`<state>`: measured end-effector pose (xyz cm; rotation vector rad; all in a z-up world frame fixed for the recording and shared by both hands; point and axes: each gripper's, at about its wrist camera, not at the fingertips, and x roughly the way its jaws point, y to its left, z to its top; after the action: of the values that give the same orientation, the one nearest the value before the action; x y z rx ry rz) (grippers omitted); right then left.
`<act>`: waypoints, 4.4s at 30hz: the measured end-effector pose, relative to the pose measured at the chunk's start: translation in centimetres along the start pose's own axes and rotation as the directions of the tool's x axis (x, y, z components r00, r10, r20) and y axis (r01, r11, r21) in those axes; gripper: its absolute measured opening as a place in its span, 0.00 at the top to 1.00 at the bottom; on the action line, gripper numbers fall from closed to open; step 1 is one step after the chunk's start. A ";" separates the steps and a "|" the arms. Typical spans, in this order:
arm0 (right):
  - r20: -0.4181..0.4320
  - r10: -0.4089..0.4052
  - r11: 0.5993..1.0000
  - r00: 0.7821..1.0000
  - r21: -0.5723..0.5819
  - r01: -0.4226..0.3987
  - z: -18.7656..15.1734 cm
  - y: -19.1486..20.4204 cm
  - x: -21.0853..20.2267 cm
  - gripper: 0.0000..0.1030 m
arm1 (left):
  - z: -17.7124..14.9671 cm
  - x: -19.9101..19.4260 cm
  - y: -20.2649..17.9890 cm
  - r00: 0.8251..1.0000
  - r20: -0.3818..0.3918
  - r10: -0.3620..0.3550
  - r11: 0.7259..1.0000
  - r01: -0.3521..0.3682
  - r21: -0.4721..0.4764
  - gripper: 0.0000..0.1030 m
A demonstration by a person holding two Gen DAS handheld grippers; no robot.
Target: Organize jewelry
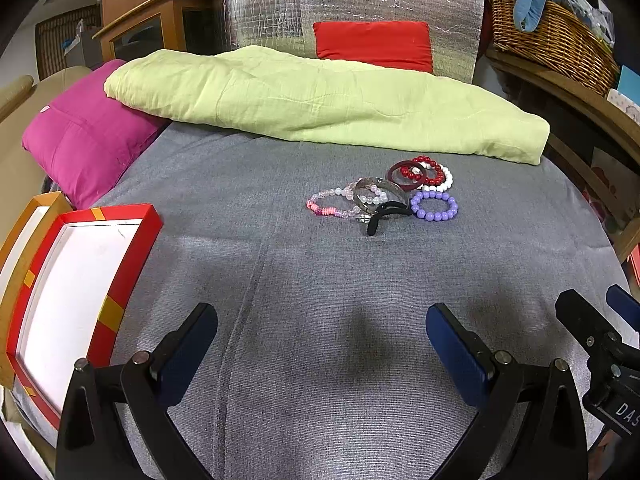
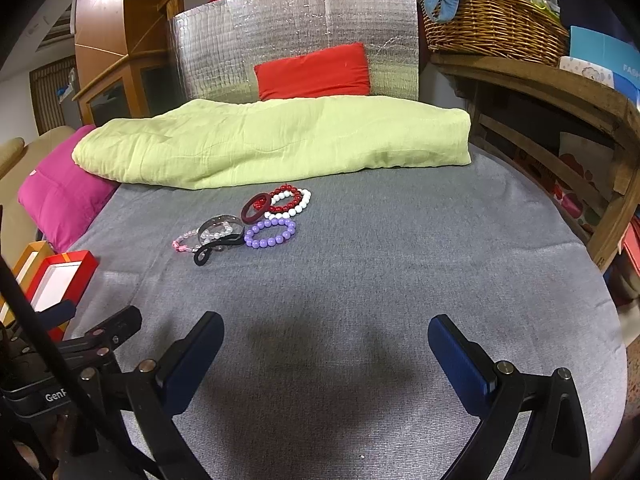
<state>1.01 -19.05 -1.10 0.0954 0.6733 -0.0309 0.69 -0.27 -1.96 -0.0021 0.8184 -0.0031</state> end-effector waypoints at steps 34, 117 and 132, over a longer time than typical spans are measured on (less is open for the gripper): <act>-0.244 0.104 0.993 0.964 0.078 -0.087 5.7 0.2 8.4 0.39 | 1.7 -0.1 4.7 0.996 0.061 -0.058 0.982 0.068 -0.178 0.00; -0.217 0.211 0.975 0.953 0.119 -0.188 -0.6 -4.2 7.4 0.90 | 7.4 6.0 1.7 0.997 0.050 -0.061 0.998 0.062 -0.024 0.98; -0.228 0.225 0.971 0.947 0.138 -0.197 -0.6 -4.5 7.9 0.90 | 6.8 7.3 4.2 0.994 -0.049 -0.094 0.987 0.086 -0.137 0.59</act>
<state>6.52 -23.49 -6.88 0.2846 0.9028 0.1514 10.64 3.87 -2.70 -0.1674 0.8719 -0.0334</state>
